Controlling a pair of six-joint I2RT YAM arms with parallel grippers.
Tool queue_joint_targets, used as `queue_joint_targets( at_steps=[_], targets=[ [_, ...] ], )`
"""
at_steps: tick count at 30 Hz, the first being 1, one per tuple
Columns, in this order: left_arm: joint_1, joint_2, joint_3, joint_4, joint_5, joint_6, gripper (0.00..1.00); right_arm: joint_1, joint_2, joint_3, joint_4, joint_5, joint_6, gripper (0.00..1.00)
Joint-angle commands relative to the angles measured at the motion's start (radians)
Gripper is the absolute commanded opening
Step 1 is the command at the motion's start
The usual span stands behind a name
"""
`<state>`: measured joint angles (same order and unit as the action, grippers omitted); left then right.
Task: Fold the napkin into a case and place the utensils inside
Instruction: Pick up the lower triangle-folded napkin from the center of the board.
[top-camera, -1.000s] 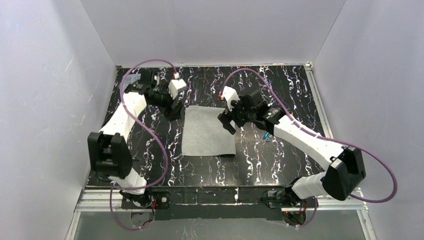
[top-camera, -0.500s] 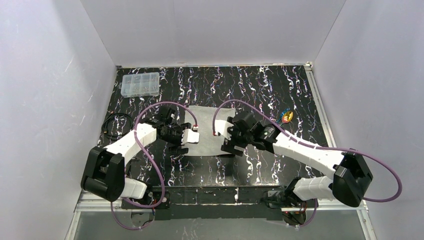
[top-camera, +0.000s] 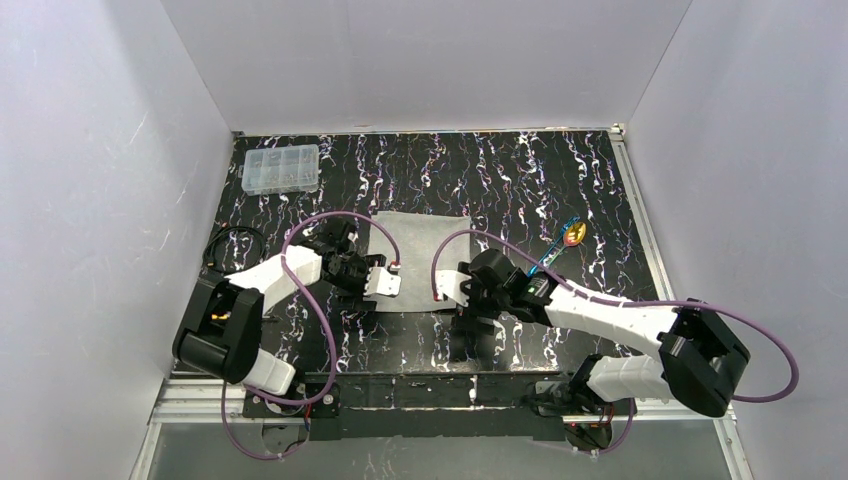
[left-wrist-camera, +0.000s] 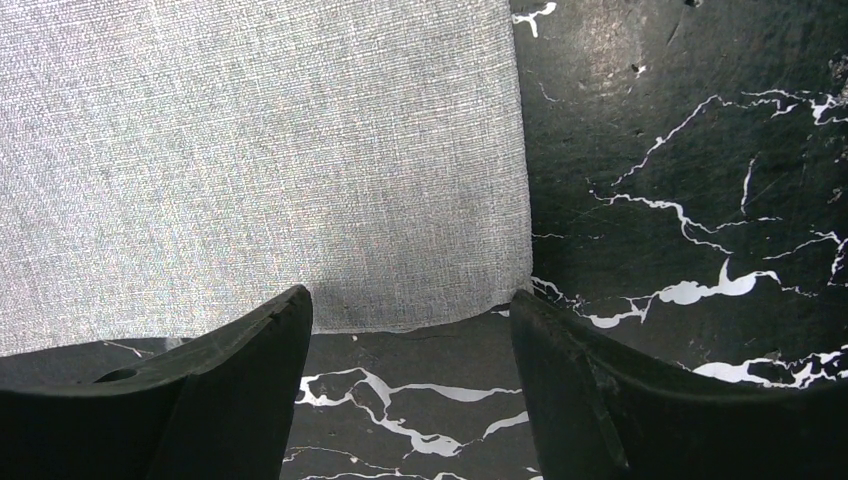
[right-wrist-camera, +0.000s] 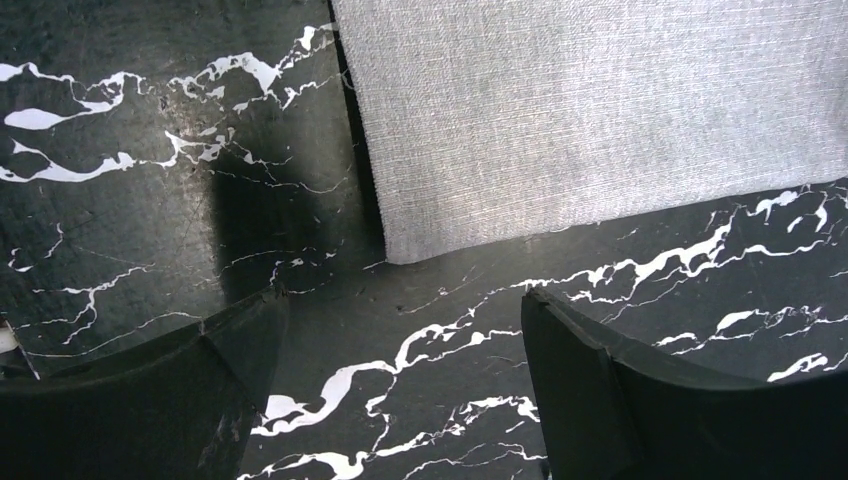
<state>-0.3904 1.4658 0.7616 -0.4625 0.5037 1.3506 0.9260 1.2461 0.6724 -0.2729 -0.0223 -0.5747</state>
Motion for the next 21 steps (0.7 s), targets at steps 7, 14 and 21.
queue_joint_targets(
  at_steps=[7, 14, 21],
  targets=[
    [-0.02, 0.092, 0.038, -0.036, -0.041, 0.015, 0.56, 0.008, 0.089, -0.041, 0.239, 0.046, -0.01, 0.88],
    [-0.022, 0.128, 0.067, -0.053, -0.051, 0.01, 0.4, -0.044, 0.151, -0.043, 0.304, 0.028, 0.033, 0.75],
    [-0.022, 0.166, 0.115, -0.068, -0.06, -0.031, 0.25, -0.098, 0.185, -0.006, 0.291, -0.069, 0.097, 0.45]
  ],
)
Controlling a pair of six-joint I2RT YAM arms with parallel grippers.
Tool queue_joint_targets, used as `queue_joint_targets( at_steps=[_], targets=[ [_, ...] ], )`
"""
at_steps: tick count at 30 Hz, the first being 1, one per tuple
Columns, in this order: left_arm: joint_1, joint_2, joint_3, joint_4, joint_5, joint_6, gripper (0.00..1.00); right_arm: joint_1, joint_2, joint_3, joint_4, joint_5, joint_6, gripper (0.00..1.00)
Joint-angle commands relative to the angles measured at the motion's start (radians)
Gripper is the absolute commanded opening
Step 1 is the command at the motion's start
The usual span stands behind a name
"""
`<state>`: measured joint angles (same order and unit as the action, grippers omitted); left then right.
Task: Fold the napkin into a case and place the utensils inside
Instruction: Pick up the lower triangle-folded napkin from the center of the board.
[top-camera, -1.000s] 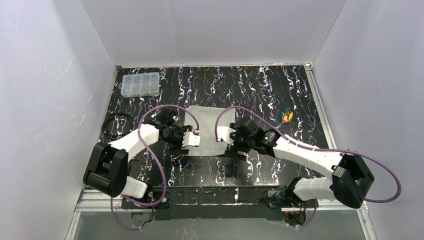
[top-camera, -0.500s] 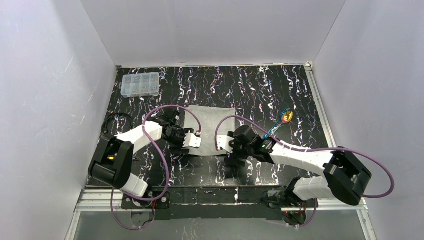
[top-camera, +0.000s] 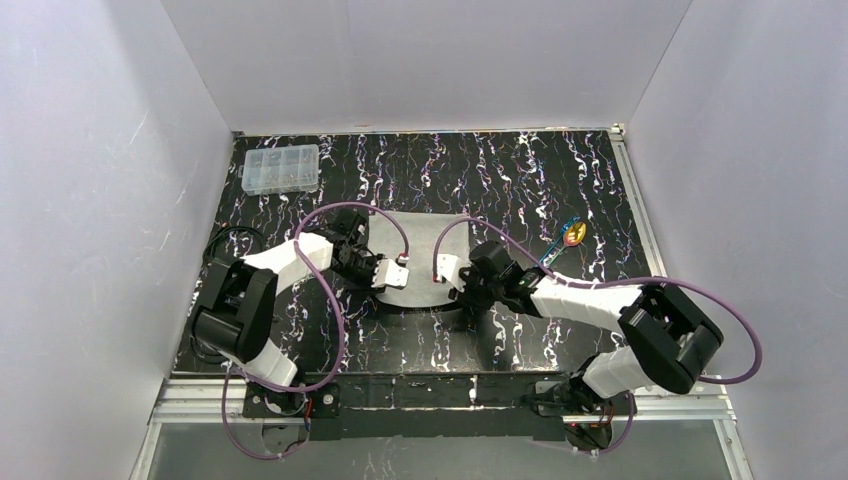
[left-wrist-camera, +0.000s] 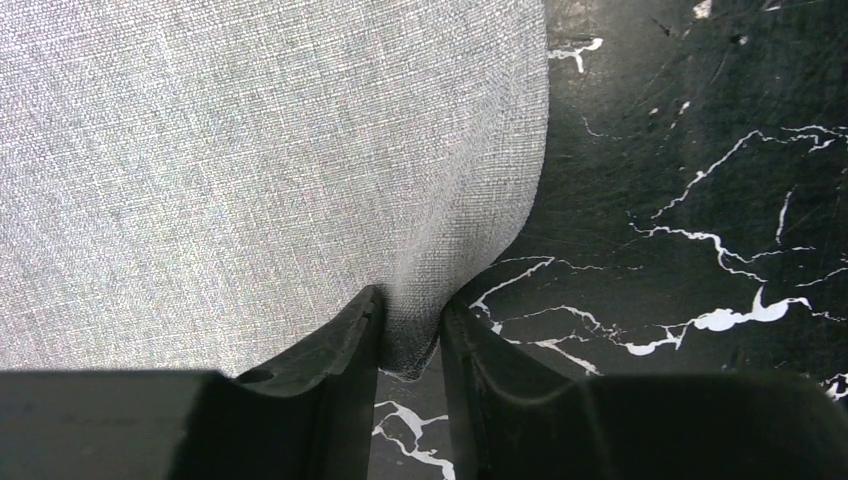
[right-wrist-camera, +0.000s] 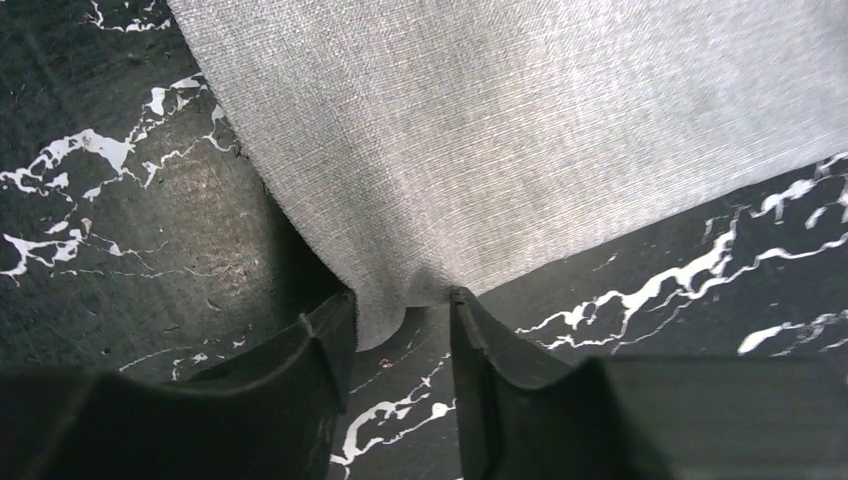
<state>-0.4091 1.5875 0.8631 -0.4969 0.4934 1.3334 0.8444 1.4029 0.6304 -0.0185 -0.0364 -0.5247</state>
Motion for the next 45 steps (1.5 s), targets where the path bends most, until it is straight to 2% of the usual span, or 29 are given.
queue_joint_targets(
  at_steps=[1, 3, 6, 9, 14, 17, 23, 26, 30, 36, 45],
  targets=[
    [-0.004, 0.049, 0.02, -0.037, -0.05, -0.02, 0.24, -0.016, 0.033, 0.043, 0.032, -0.06, 0.058, 0.43],
    [-0.004, 0.059, 0.035, -0.044, -0.053, -0.026, 0.19, -0.017, 0.051, 0.053, 0.02, -0.07, 0.077, 0.4],
    [-0.001, 0.072, 0.057, -0.049, -0.055, -0.05, 0.06, -0.016, 0.059, 0.068, -0.013, -0.095, 0.119, 0.33],
    [0.001, 0.079, 0.073, -0.077, -0.047, -0.048, 0.0, -0.018, 0.055, 0.082, -0.024, -0.129, 0.159, 0.29],
    [0.005, 0.061, 0.076, -0.12, -0.034, -0.029, 0.0, -0.029, 0.056, 0.143, -0.097, -0.191, 0.221, 0.18],
    [0.008, 0.047, 0.092, -0.173, -0.013, -0.021, 0.0, -0.037, 0.049, 0.177, -0.155, -0.248, 0.27, 0.16],
    [0.046, 0.066, 0.241, -0.478, 0.099, 0.014, 0.0, -0.044, 0.061, 0.274, -0.362, -0.351, 0.348, 0.15],
    [0.056, 0.08, 0.285, -0.563, 0.131, 0.018, 0.0, -0.047, 0.09, 0.315, -0.448, -0.392, 0.373, 0.13],
    [0.058, 0.111, 0.34, -0.606, 0.143, 0.021, 0.0, -0.059, 0.097, 0.319, -0.444, -0.407, 0.414, 0.13],
    [0.106, 0.298, 0.583, -0.816, 0.221, -0.058, 0.0, -0.138, 0.136, 0.349, -0.429, -0.482, 0.473, 0.15],
    [0.159, 0.332, 0.568, -0.777, 0.25, -0.131, 0.0, -0.245, 0.201, 0.383, -0.378, -0.605, 0.544, 0.18]
  ],
)
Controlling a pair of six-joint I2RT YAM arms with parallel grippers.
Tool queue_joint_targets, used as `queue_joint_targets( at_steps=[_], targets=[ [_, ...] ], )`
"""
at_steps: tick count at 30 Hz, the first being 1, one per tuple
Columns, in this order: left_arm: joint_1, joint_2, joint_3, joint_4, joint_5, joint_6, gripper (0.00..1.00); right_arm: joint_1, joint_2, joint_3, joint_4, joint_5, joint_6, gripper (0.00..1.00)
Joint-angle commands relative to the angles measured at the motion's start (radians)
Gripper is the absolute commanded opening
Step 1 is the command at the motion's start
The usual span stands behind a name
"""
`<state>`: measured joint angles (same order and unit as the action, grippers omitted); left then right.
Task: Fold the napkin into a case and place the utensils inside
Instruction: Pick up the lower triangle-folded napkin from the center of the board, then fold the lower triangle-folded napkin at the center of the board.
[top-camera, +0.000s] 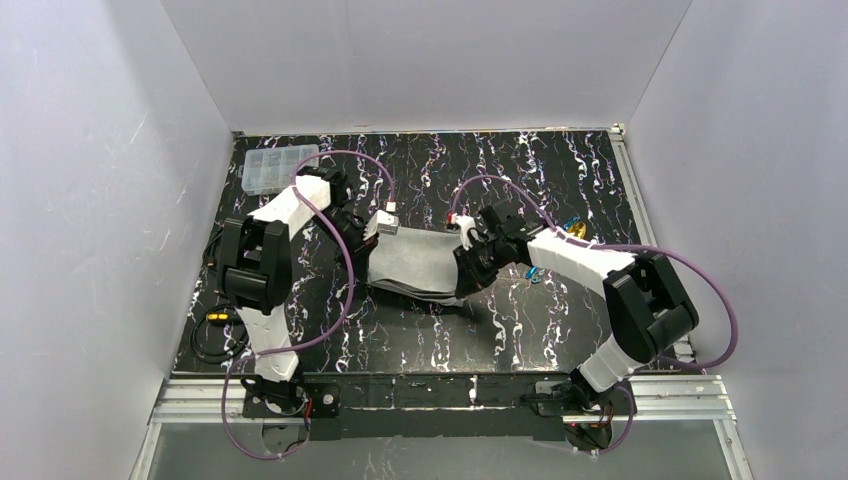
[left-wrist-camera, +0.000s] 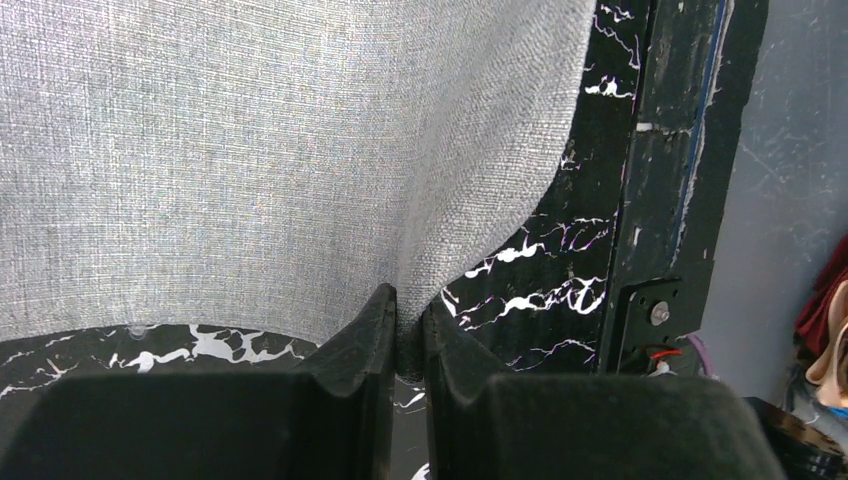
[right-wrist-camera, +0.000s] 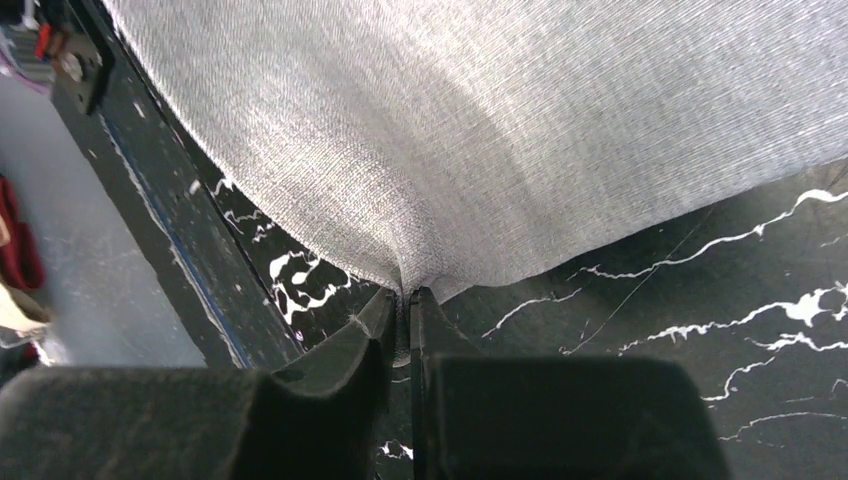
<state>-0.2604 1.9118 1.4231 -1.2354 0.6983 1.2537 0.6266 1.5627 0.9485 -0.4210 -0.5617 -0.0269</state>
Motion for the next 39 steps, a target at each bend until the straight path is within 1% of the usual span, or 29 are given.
queue_joint_targets(
  at_steps=[1, 5, 9, 13, 16, 22, 29, 32, 36, 39],
  targets=[
    [0.014, 0.018, 0.014, -0.037, 0.043, -0.063, 0.0, -0.034, 0.051, 0.075, 0.023, -0.086, 0.049, 0.19],
    [0.023, 0.056, 0.045, -0.008, 0.037, -0.129, 0.0, -0.05, 0.086, 0.11, 0.012, -0.107, 0.058, 0.19],
    [0.023, 0.1, 0.088, 0.032, 0.045, -0.249, 0.0, -0.057, 0.11, 0.128, 0.012, -0.104, 0.06, 0.19],
    [0.023, 0.143, 0.135, 0.045, 0.023, -0.354, 0.0, -0.075, 0.121, 0.126, 0.016, -0.064, 0.066, 0.17],
    [0.028, 0.165, 0.147, 0.049, 0.002, -0.403, 0.0, -0.093, 0.13, 0.125, 0.042, -0.026, 0.09, 0.18],
    [0.029, 0.213, 0.185, 0.054, -0.025, -0.491, 0.0, -0.111, 0.18, 0.135, 0.114, -0.026, 0.14, 0.33],
    [0.034, 0.239, 0.205, 0.055, -0.044, -0.549, 0.0, -0.145, 0.208, 0.166, 0.175, -0.103, 0.179, 0.52],
    [0.042, 0.256, 0.216, 0.044, -0.034, -0.578, 0.0, -0.188, 0.152, 0.143, 0.199, -0.107, 0.186, 0.56],
    [0.043, 0.276, 0.221, 0.036, -0.041, -0.602, 0.0, -0.266, 0.029, 0.063, 0.303, -0.121, 0.243, 0.64],
    [0.045, 0.296, 0.242, 0.023, -0.038, -0.63, 0.0, -0.272, -0.05, 0.005, 0.332, -0.145, 0.251, 0.64]
  ],
)
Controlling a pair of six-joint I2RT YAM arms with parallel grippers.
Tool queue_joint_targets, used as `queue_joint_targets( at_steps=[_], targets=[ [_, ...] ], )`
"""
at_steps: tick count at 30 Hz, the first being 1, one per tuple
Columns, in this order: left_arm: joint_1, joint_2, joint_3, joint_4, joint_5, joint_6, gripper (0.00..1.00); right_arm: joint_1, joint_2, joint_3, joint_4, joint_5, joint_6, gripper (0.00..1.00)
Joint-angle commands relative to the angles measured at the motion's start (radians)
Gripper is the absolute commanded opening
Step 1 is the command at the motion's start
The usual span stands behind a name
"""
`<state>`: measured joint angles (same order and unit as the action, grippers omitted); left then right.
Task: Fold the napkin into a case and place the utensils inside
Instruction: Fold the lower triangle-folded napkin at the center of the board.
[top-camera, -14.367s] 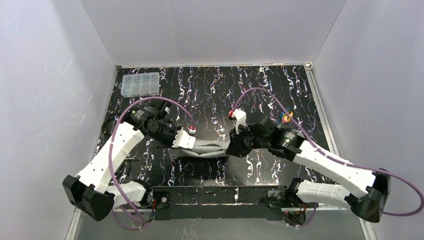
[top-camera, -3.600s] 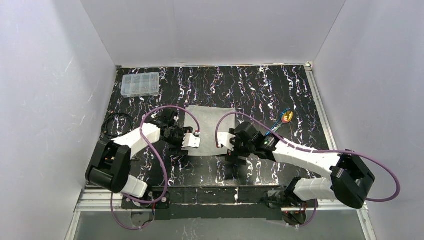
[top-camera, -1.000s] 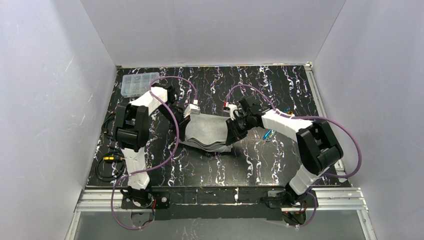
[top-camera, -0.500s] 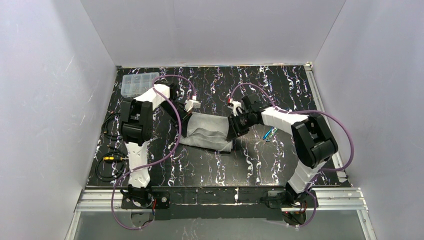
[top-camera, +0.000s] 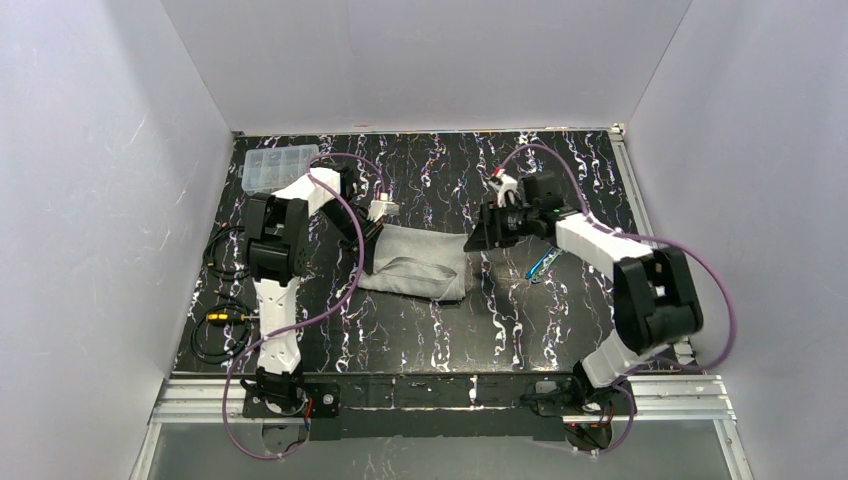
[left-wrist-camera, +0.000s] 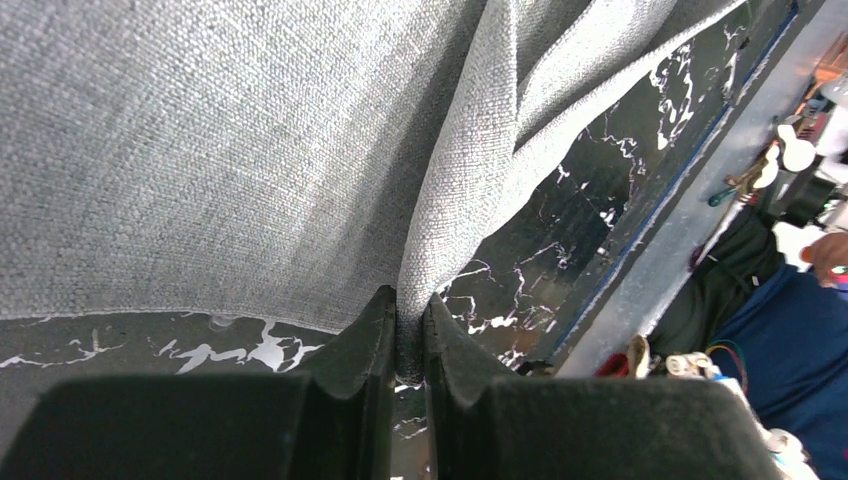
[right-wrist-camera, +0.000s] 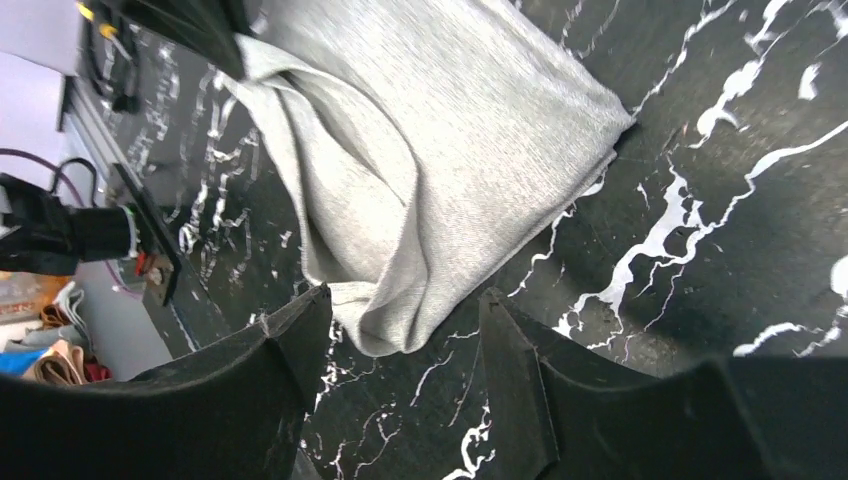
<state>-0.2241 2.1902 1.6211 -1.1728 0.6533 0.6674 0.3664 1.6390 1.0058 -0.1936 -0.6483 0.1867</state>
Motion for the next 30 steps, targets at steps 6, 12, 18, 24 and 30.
queue_joint_targets(
  at_steps=[6, 12, 18, 24, 30],
  targets=[
    [0.009, 0.039, 0.071, -0.064, 0.025, -0.075, 0.0, 0.02, -0.198, -0.183, 0.124, -0.083, 0.071, 0.61],
    [0.011, 0.05, 0.08, -0.069, 0.02, -0.095, 0.0, 0.118, -0.185, -0.233, 0.161, 0.029, 0.106, 0.59],
    [0.011, 0.052, 0.087, -0.08, 0.021, -0.098, 0.0, 0.165, -0.159, -0.231, 0.186, 0.088, 0.124, 0.52],
    [0.011, 0.054, 0.109, -0.095, 0.028, -0.1, 0.0, 0.179, -0.132, -0.204, 0.166, 0.17, 0.106, 0.47],
    [0.011, 0.062, 0.14, -0.11, 0.029, -0.104, 0.0, 0.188, -0.12, -0.21, 0.199, 0.177, 0.127, 0.45]
  ],
)
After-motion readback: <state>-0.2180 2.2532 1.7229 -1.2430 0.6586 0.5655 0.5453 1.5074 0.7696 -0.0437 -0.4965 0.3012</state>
